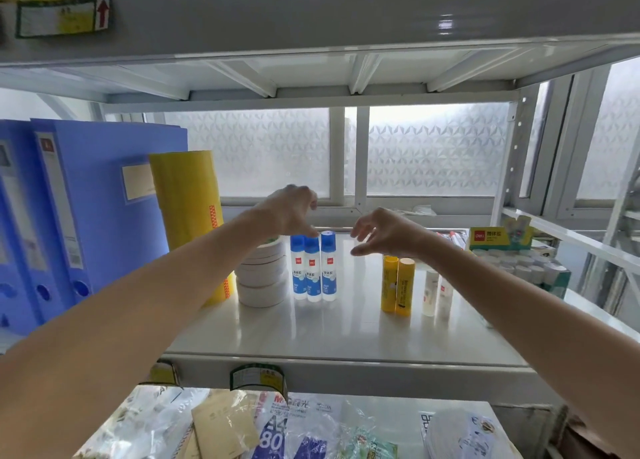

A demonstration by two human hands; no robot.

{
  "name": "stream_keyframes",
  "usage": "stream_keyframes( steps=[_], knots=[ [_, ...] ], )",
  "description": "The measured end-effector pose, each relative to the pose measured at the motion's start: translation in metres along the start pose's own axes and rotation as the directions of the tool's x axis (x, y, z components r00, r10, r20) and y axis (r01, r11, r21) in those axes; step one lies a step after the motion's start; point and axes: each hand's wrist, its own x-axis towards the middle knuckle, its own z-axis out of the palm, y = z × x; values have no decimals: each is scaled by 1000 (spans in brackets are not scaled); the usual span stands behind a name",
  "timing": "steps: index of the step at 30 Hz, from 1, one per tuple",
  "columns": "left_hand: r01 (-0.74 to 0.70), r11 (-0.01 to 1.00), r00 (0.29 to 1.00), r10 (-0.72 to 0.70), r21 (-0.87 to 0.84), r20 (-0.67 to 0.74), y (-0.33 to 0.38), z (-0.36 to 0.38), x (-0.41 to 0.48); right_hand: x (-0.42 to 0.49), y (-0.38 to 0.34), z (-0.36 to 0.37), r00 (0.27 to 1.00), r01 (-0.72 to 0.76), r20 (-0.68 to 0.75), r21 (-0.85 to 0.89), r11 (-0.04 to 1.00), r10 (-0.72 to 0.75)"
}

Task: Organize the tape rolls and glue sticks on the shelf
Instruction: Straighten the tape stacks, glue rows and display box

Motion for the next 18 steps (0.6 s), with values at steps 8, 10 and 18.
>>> stream_keyframes(
  steps=[8,10,18],
  knots=[
    [-219,975,956,223,-40,190,90,34,20,-33,25,-40,990,-111,80,-79,991,117],
    [-229,973,943,232,-39,240,101,48,24,-39,31,-42,982,-125,124,-118,985,139],
    [-129,984,944,159,-121,289,104,74,31,-41,45,-22,981,-142,109,-166,976,161]
  ],
)
